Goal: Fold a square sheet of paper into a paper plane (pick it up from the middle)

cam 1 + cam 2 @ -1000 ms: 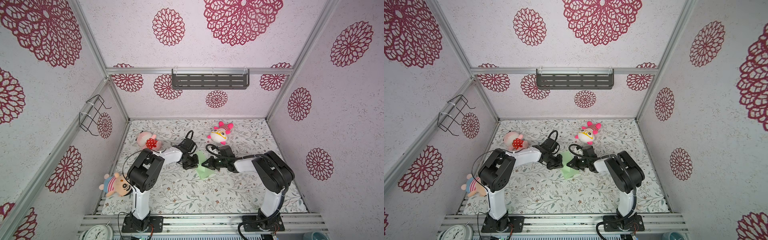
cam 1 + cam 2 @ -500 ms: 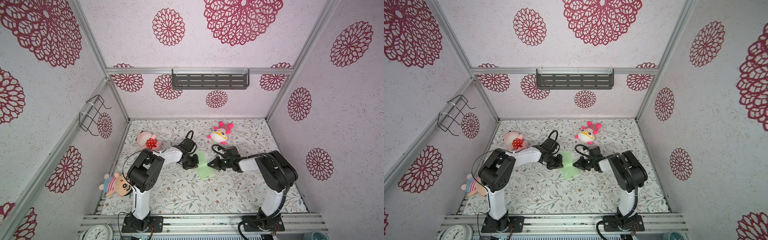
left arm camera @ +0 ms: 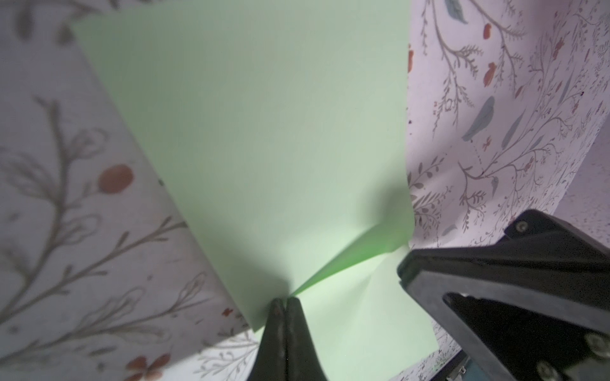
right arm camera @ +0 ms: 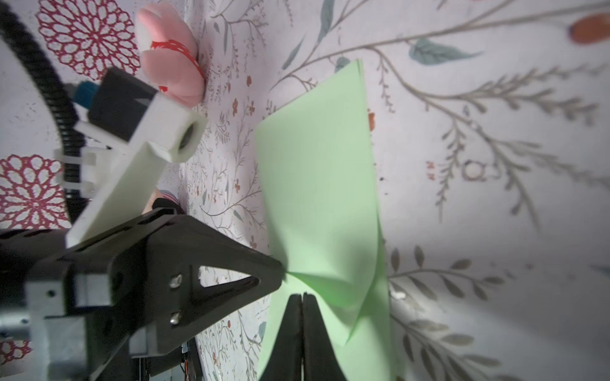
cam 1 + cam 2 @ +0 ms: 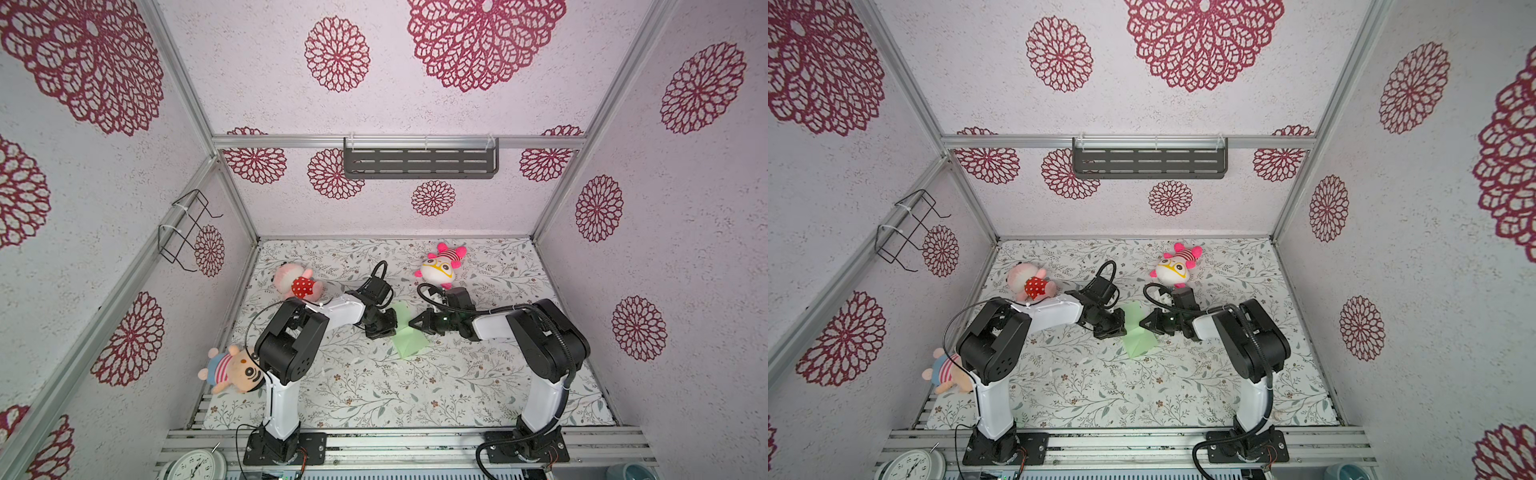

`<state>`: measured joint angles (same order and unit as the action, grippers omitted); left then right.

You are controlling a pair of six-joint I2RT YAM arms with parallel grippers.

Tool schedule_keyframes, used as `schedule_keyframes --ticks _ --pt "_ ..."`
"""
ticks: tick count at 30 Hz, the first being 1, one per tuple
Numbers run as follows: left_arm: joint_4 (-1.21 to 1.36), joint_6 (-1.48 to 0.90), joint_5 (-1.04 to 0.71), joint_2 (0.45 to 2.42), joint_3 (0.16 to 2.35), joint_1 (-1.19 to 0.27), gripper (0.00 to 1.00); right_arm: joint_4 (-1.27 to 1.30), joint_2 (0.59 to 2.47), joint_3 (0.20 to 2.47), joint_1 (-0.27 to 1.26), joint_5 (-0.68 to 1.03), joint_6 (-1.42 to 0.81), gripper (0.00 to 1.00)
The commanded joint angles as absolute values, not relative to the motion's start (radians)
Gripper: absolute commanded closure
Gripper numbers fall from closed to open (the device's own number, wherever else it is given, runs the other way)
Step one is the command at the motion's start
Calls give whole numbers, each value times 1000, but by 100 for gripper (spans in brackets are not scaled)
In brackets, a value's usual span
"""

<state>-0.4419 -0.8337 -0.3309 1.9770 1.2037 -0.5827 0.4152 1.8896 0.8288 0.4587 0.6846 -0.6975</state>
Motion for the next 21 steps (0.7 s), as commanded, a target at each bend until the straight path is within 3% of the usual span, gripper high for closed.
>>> schedule_keyframes --ticks 1,7,12,16,21 --pt "-556 -821 -232 2046 1161 -586 100 344 1906 860 460 665 -637 93" --pt "-556 -821 -230 2044 1156 -587 100 345 1914 826 417 556 -681 93" --pt "-553 -822 -230 2040 1152 -587 100 352 1793 781 401 473 -710 94" --pt "-550 -824 -235 2042 1159 -588 100 385 1702 758 417 524 -690 93" --pt "-554 -820 -234 2045 1167 -589 100 335 1746 811 484 607 -646 93"
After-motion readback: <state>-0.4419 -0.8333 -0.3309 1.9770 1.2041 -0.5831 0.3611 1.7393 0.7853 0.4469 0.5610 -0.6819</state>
